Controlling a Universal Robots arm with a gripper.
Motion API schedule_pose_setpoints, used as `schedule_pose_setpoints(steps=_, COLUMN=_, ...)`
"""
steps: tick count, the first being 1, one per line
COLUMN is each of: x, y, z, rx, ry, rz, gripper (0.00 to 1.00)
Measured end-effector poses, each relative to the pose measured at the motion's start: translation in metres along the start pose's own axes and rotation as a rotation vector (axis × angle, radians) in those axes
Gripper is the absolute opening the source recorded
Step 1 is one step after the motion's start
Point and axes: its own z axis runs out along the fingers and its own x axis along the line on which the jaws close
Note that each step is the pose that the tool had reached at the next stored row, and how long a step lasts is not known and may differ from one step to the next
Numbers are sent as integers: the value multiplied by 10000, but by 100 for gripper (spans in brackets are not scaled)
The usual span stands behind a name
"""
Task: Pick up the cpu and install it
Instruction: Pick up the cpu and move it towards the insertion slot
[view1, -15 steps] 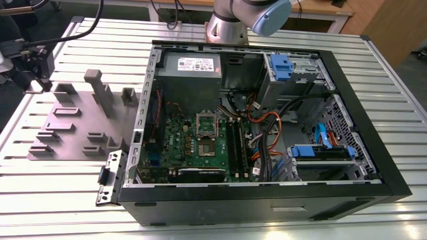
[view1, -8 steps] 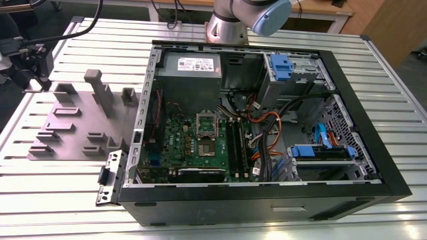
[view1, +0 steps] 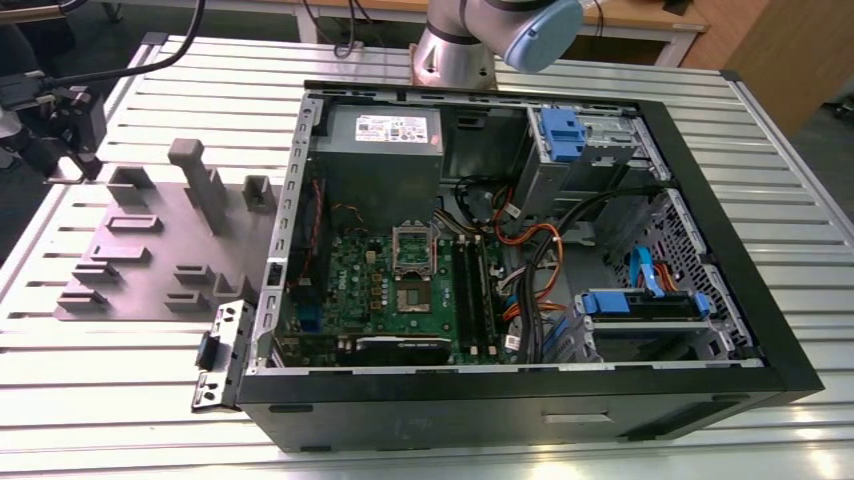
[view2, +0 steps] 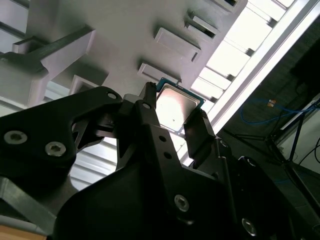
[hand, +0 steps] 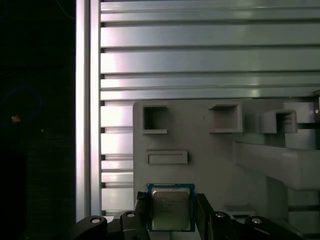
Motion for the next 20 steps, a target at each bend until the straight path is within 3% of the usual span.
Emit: schedule_pose_setpoints(steps=20, x=0, y=5, z=-80, rx=-1, ry=-1, rz=1, gripper=47)
